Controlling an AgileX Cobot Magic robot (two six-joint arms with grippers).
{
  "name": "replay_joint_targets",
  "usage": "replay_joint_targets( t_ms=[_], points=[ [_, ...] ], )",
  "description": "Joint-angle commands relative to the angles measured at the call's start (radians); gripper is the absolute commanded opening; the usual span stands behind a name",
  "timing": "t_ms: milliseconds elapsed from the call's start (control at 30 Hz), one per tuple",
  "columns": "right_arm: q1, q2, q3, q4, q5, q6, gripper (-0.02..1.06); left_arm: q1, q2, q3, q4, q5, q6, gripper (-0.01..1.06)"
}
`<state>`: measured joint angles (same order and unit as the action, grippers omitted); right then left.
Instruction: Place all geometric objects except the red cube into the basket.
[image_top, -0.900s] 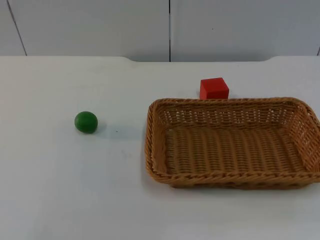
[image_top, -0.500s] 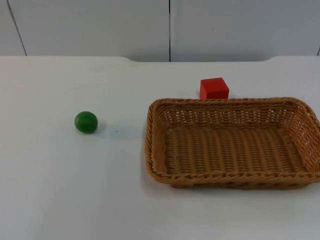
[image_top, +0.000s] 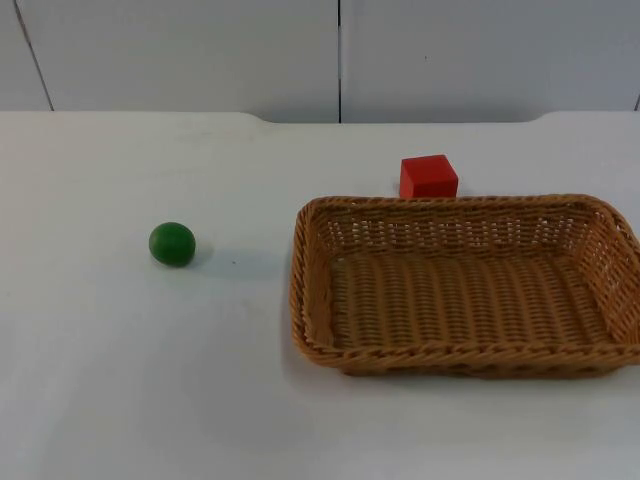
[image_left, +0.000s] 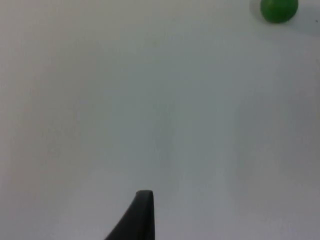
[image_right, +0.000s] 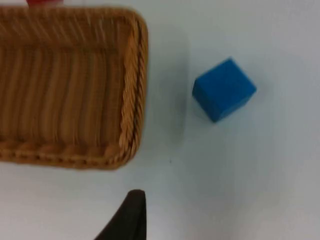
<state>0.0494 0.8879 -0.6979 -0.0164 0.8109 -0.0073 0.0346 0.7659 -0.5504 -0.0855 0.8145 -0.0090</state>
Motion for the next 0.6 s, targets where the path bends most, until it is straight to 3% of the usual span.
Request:
replay_joint_targets(
  t_ms=[0, 433, 567],
  points=[
    [-0.006, 0.040, -0.008, -0.006, 0.017, -0.008, 1.05, 0.001, 0.033, -0.005, -0.015, -0.029, -0.006, 1.05],
    [-0.006, 0.066, -0.008, -0.003, 0.023, -0.008, 1.05, 0.001, 0.190, -0.022, -0.031, -0.045, 0.041, 1.05],
    [-0.006, 0.066, -0.008, -0.003, 0.023, -0.008, 1.05, 0.001, 0.326, -0.142, -0.125, -0.032, 0.159, 1.05]
  ],
)
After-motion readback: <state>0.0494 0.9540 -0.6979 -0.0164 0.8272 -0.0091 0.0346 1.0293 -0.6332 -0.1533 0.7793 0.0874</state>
